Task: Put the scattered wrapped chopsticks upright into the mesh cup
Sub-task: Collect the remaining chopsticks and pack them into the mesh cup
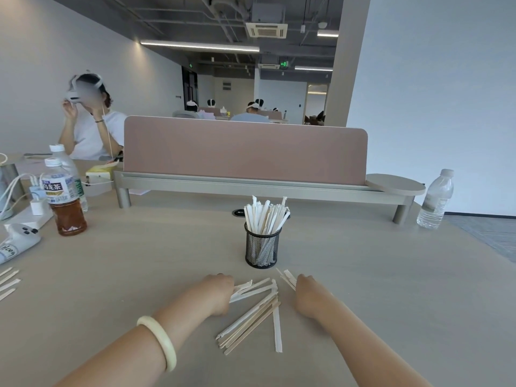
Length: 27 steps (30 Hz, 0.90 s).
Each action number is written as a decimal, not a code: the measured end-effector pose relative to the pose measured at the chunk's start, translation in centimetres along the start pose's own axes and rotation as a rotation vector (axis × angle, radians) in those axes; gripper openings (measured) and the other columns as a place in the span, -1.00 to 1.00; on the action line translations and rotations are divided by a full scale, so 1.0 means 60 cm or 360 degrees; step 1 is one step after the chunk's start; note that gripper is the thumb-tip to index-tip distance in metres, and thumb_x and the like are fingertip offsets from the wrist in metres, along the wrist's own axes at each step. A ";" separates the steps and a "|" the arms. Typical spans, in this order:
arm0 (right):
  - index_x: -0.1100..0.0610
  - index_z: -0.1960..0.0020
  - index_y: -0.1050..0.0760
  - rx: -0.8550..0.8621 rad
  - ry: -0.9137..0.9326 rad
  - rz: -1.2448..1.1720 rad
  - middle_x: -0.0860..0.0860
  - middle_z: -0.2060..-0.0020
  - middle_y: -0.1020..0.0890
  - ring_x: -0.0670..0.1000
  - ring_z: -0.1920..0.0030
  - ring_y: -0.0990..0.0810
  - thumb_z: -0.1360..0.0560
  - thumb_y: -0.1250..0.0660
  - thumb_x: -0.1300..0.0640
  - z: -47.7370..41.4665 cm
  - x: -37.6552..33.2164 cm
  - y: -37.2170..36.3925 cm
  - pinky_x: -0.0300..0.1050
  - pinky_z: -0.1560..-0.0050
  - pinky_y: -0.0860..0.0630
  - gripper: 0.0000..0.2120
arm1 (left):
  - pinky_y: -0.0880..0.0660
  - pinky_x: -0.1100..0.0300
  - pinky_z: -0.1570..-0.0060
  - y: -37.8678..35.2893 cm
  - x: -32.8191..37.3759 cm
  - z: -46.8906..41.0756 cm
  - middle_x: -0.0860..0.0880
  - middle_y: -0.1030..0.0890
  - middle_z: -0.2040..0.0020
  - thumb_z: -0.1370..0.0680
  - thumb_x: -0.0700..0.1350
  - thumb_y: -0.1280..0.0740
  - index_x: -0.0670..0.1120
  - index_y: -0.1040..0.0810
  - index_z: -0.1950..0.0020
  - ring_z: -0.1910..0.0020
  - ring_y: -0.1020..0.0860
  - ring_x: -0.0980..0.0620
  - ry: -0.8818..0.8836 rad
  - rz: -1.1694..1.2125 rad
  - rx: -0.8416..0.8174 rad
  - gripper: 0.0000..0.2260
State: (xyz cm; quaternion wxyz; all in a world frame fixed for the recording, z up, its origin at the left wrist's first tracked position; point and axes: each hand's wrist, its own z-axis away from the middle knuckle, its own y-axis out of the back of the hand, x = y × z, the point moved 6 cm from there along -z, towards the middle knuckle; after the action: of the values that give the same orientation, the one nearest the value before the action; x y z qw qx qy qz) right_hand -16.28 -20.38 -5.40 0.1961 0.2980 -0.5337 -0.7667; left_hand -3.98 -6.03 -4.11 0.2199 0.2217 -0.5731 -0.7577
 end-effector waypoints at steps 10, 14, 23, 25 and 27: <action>0.10 0.08 -0.26 0.0063 0.0127 -0.0965 0.07 0.38 -0.44 0.05 0.43 -0.39 -0.48 0.00 0.29 -0.005 0.039 0.010 -0.14 0.42 -0.36 -0.87 | -0.39 -0.01 -0.16 -0.003 -0.011 -0.008 -0.23 -0.44 -0.28 -0.53 -0.33 -0.04 -0.16 -0.22 -0.37 -0.24 -0.43 -0.22 -0.0104 0.0254 0.0045 -0.60; 0.18 -0.10 -0.33 0.0062 0.0242 -0.1299 0.00 0.39 -0.35 -0.06 0.49 -0.25 -0.58 -0.07 0.15 0.009 0.027 0.021 -0.26 0.50 -0.20 -0.84 | -0.41 0.14 0.14 0.000 -0.034 -0.009 -0.13 -0.53 -0.07 -0.53 -0.31 -0.09 -0.13 -0.16 -0.44 -0.02 -0.53 -0.11 -0.0099 0.0574 -0.0050 -0.54; 0.15 0.19 -0.39 0.0242 0.0315 -0.2067 -0.07 0.51 -0.18 -0.11 0.58 -0.11 -0.57 -0.20 -0.01 0.008 0.033 0.052 -0.30 0.58 -0.06 -0.74 | -0.38 0.26 0.33 0.023 -0.080 0.004 -0.06 -0.47 0.22 -0.39 -0.31 -0.17 -0.12 -0.37 0.05 0.33 -0.46 0.01 -0.0020 0.1490 -0.0014 -0.82; 0.09 0.35 -0.21 0.0283 0.0299 -0.2136 -0.08 0.55 -0.16 -0.09 0.58 -0.09 -0.55 -0.22 -0.03 0.005 0.033 0.059 -0.27 0.57 -0.03 -0.62 | -0.37 0.25 0.33 0.043 -0.079 0.008 -0.05 -0.47 0.25 -0.41 -0.22 -0.20 -0.10 -0.42 0.09 0.37 -0.44 0.04 -0.0119 0.1728 0.0135 -0.89; 0.06 0.40 -0.10 0.0312 0.0302 -0.2185 -0.09 0.57 -0.14 -0.08 0.58 -0.08 -0.55 -0.23 -0.04 0.004 0.030 0.065 -0.23 0.54 -0.01 -0.55 | -0.37 0.23 0.25 0.061 -0.071 0.010 -0.04 -0.47 0.30 -0.53 -0.13 -0.20 -0.08 -0.44 0.08 0.38 -0.42 0.07 -0.0244 0.1854 0.0297 -0.94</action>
State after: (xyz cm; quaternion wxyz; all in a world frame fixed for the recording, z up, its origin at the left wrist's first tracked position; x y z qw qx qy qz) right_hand -17.85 -22.72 -2.12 -0.3147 0.6499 -0.2720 -0.6361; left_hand -0.61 -3.94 -0.06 0.5369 -0.1663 -0.6787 -0.4727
